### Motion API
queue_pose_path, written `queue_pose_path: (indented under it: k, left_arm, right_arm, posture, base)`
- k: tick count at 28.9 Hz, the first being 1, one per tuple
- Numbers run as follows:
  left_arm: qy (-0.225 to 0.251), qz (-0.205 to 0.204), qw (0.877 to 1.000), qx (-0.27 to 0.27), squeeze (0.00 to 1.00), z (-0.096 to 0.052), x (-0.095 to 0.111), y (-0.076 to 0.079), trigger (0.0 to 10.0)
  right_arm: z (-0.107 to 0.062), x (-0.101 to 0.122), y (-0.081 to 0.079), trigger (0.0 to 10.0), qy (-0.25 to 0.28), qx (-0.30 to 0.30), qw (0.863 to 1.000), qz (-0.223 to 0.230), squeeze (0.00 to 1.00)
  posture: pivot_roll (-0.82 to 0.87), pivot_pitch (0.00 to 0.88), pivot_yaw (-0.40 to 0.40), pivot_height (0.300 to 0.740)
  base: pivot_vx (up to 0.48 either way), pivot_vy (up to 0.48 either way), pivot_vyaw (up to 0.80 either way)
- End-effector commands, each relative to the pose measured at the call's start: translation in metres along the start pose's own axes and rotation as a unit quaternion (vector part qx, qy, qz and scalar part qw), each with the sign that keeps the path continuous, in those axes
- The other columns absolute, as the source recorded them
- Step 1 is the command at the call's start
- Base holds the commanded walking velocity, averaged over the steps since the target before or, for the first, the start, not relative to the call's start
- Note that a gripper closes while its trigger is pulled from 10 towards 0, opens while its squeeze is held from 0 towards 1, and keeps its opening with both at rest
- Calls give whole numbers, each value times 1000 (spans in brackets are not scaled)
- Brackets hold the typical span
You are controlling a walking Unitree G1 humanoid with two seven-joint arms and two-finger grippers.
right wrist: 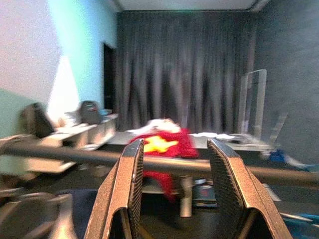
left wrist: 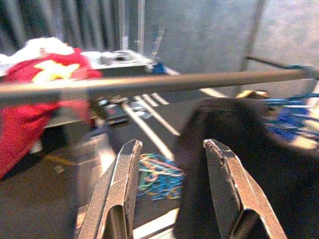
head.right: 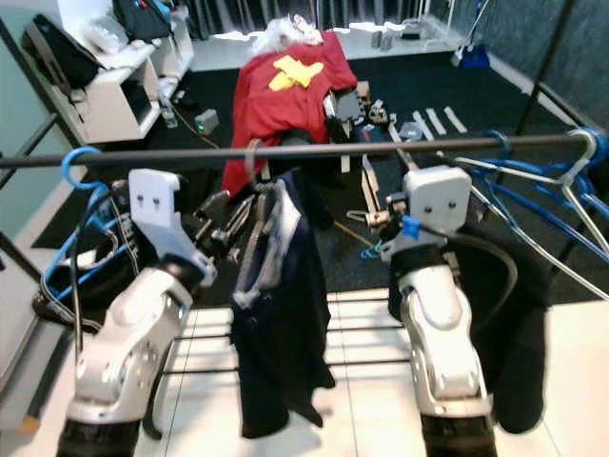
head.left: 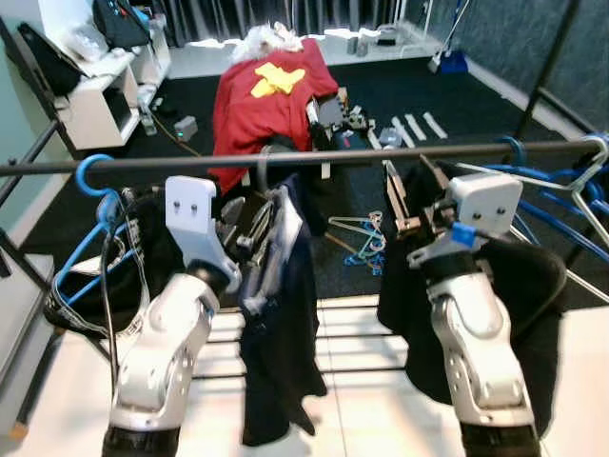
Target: Hang hanger
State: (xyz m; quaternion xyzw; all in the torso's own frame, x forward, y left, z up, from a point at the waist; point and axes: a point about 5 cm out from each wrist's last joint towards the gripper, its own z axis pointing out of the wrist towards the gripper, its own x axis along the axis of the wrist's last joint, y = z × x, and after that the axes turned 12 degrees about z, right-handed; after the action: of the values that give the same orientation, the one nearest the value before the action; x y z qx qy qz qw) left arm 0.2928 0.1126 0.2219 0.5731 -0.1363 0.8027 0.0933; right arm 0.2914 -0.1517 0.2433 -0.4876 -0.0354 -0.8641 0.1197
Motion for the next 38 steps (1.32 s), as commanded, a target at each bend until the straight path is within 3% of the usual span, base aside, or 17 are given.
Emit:
queue_pose_path:
  k: [1,16,31,34,35,38]
  left_arm:
    - [-8,6,1000,8,0,-3,-2,-5,10000]
    - [-7,3,1000,3,0,0,-3,-3,10000]
    - [-36,-7,999,-26,0,0,-13,6,10000]
    - [-40,-5,999,-37,0,0,-15,10,10000]
    - [-40,7,998,-46,0,1,-17,13,10000]
    - [-41,9,998,-48,0,1,-18,13,10000]
  right_arm:
    - [0,-1,-5,10000,-4,8,1000,11,0]
    - [-1,-3,-4,10000,-10,7,1000,9,0]
    - [-3,-5,-5,10000,-18,6,1000,11,0]
    - [-5,-13,-3,10000,-47,0,999,15,0]
    - [-8,-28,-5,10000,-106,13,994,35,0]
    - [-9,-34,-6,10000,-130,18,990,44,0]
  posture:
    - [7,68,42,740]
    - [-1,56,49,740]
    - [-10,39,55,740]
    - [-13,39,59,740]
    - [-15,46,60,740]
    - [-19,47,60,740]
  base:
    - [0,-398,0]
    - [0,-398,0]
    - [0,204,0]
    - [0,0,0]
    - [0,0,0]
    - [0,0,0]
